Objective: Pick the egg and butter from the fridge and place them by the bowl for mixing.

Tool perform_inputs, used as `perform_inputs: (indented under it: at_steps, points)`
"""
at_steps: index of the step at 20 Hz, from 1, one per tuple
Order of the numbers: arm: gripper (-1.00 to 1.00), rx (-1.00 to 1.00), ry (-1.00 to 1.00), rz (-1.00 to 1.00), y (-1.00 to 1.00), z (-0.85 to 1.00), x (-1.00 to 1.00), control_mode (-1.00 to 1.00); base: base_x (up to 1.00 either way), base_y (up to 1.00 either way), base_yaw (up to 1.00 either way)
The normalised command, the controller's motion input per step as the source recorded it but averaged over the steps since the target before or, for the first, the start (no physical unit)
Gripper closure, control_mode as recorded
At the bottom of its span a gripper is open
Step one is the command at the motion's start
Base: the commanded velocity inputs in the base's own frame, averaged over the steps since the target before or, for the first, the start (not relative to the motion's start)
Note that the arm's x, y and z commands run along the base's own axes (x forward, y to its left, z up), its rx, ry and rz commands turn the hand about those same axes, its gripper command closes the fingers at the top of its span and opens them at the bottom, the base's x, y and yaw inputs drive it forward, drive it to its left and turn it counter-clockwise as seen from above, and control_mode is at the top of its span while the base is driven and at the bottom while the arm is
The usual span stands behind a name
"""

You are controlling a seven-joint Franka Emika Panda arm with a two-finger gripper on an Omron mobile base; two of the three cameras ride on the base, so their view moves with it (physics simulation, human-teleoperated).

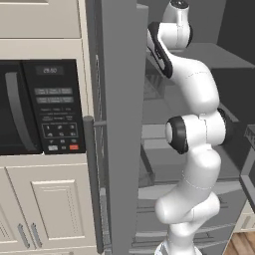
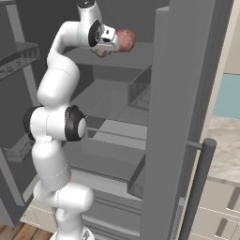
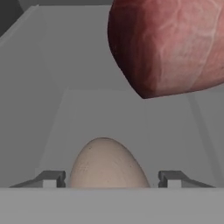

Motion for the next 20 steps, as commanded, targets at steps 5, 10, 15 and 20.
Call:
perform_inputs:
  at_steps: [5,10,15,20]
  points:
    - [1.00,0.02,0.16,0.00,0.00,-0.27,-0.01,-1.00,0.00,0.00,0.00]
    - [1.00,0.01,0.04,0.01,0.00,-0.11,-0.09,-1.00,0.00,0.00,0.00]
    - [1.00,0.00,-0.02,0.00,0.00,0.00,0.00,-1.00,0.00,0.00,0.00]
    - [1.00,0.00,-0.37,-0.03,0.00,0.00,-0.08,-1.00,0.00,0.00,0.00]
